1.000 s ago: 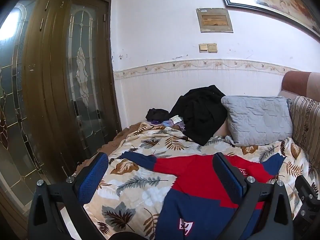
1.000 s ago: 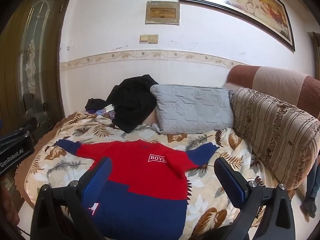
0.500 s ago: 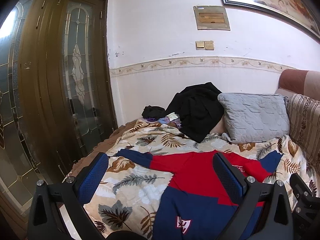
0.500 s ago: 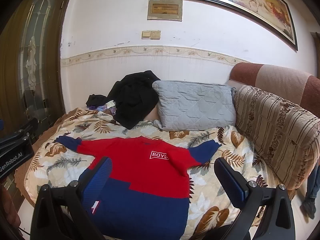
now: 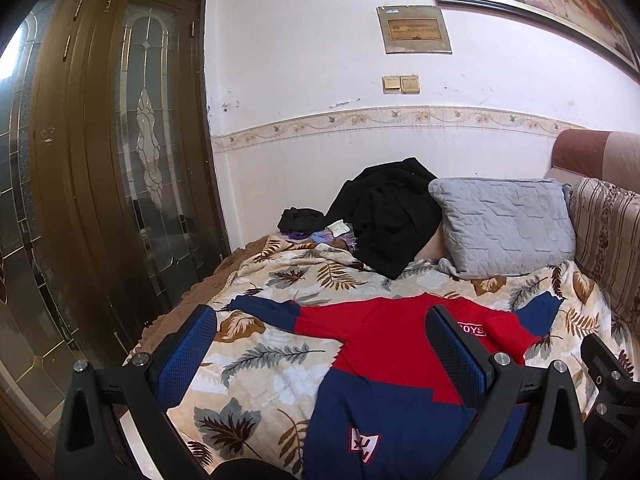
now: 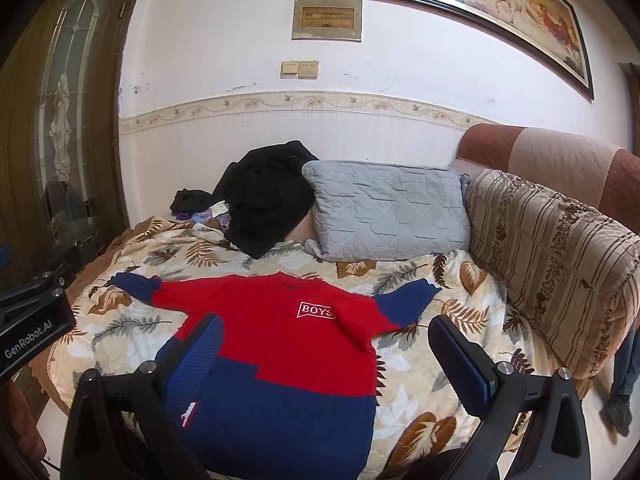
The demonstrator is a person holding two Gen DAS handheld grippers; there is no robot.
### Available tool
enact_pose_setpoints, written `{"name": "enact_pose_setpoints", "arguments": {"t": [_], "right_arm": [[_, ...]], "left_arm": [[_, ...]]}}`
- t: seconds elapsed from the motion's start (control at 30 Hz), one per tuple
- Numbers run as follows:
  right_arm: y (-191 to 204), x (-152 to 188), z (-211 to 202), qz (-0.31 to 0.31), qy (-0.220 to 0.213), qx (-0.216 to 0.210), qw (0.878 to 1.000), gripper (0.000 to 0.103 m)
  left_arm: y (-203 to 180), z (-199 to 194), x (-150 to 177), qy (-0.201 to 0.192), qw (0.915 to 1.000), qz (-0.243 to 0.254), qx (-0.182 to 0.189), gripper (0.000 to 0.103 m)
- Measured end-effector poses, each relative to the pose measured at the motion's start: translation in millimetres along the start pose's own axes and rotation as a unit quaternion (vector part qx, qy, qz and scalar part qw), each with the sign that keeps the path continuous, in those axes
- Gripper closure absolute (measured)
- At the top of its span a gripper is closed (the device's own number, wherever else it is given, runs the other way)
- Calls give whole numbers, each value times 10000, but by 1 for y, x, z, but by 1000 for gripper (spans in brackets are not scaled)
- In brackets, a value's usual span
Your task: Fold small clothes
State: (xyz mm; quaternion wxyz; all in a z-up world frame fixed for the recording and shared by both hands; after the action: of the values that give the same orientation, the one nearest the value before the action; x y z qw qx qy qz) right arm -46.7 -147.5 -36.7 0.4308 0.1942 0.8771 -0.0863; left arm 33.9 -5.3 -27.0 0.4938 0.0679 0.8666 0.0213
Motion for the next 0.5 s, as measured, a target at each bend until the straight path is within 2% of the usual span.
{"name": "enact_pose_setpoints", "arguments": {"t": [0.5], "right_arm": [[-1, 1, 1, -1, 1, 2, 10000, 0]], "left_arm": [[0, 5, 3, 60, 10000, 12, 5, 0]]}}
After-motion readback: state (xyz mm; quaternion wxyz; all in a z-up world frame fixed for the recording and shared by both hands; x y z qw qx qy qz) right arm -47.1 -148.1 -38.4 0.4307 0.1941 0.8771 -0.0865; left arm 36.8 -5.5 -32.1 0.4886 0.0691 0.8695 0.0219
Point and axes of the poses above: each gripper's, at about its wrist camera, not at the fingertips, and z roughly the way its jaws point, y to its left, x to its underside, the point moved 1 cm from there along z, roughly the way its jaws point, and after that the axes turned 11 degrees about y, right-handed, at the moved point
